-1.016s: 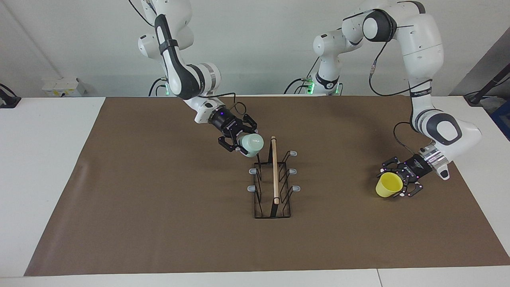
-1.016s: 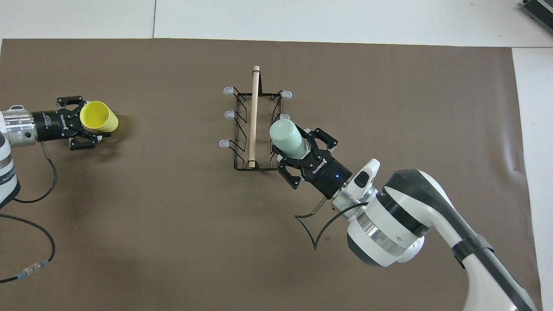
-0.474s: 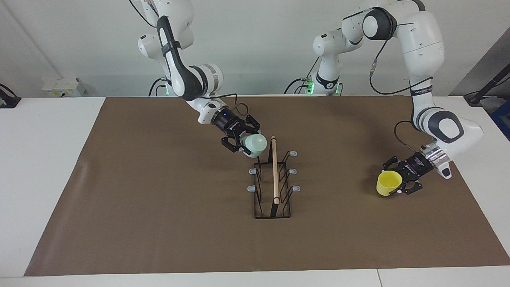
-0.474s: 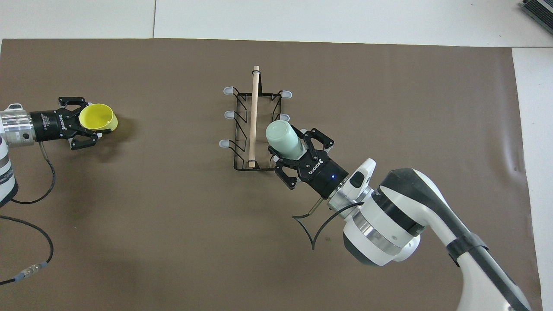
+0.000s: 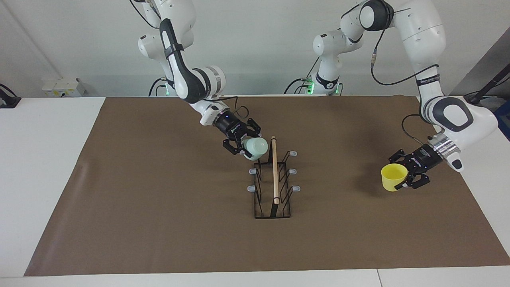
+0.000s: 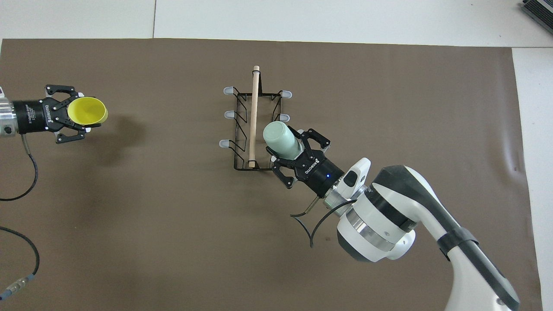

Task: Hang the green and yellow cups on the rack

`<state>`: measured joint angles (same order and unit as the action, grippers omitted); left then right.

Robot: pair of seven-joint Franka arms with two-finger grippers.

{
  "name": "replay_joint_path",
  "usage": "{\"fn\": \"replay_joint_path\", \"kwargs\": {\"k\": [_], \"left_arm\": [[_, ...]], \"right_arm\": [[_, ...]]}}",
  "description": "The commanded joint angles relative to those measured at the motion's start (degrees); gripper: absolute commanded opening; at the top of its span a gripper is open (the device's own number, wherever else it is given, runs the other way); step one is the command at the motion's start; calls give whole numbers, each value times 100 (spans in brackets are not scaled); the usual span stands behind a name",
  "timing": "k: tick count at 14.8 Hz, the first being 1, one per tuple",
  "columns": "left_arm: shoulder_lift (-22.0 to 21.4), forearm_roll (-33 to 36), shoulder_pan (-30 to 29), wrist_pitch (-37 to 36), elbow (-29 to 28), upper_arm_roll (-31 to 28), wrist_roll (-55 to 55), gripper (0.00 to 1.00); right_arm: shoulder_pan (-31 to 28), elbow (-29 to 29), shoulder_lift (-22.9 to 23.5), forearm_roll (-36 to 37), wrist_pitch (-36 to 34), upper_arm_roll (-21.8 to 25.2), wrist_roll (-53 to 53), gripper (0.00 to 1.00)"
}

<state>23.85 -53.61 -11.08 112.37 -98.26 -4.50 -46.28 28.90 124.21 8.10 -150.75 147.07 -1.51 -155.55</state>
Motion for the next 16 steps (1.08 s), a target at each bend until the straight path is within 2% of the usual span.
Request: {"fn": "replay_joint_path", "kwargs": {"k": [1,3,7,8,9,10,14,16], "left_arm": [[-319,708,299,118,52,-104,49,0],[-504,1298,579,557,26,-104,49,0],[-706,1914,695,515,166,-122,-13,0],[-794,2064,721,575,149,-87,-30,0],[-873,2248,844,550,149,-121,-13,0],[-961,2580,880,523,157,-104,-22,0],[-1251,3240,1275,506,131,-96,-531,0],[-1383,3339,1441,471,114,-69,-558,0]], "right_arm": [[63,-125,122,-1088,111,19,-862,0],[55,-99,236,-1088,111,19,-977,0],[63,-82,394,-1088,128,10,-1100,0],[46,-81,394,-1096,129,2,-1100,10],[55,-81,394,-1105,120,2,-1100,90],[55,-99,386,-1114,111,2,-1100,100],[37,-99,202,-1123,146,2,-1056,100],[-15,-99,-122,-1123,653,2,-986,100]]}}
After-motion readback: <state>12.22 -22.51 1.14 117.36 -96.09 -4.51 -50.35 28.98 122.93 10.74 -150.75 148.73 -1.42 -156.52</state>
